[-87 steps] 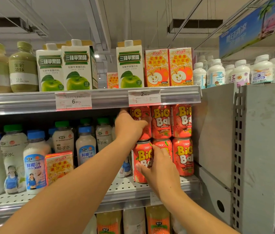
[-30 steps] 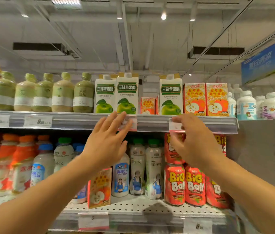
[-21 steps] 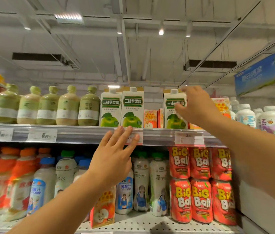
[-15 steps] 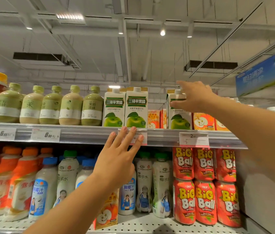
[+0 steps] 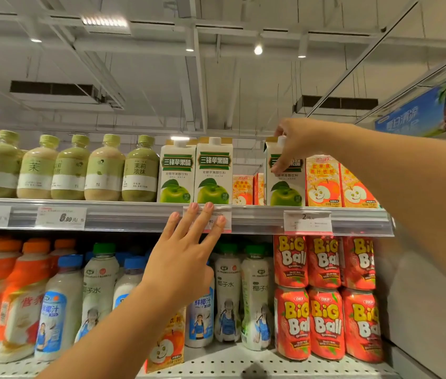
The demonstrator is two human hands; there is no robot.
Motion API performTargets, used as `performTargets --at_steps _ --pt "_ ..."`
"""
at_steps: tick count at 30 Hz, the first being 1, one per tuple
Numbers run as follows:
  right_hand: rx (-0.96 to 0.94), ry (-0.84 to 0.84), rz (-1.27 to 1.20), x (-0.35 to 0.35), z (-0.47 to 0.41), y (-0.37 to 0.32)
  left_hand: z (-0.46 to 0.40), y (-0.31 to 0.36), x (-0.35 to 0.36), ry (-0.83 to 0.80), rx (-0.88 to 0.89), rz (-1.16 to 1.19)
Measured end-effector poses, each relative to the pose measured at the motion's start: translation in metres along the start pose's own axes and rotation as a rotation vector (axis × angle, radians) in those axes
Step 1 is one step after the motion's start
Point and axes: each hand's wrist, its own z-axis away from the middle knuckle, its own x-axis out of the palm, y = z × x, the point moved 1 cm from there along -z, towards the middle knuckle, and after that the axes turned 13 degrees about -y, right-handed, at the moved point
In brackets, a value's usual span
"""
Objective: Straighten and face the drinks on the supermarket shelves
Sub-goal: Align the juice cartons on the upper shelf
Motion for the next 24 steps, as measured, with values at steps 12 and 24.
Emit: performTargets --at_steps 12,24 --pt "-0.149 -0.009 -0.327 0.003 -0.008 -0.007 0.001 0.000 -0.002 -0.025 -0.003 0.018" --pt "-0.181 0.009 -0.557 0.028 -0.008 -0.035 0.000 -0.002 0.001 -0.019 0.003 0.014"
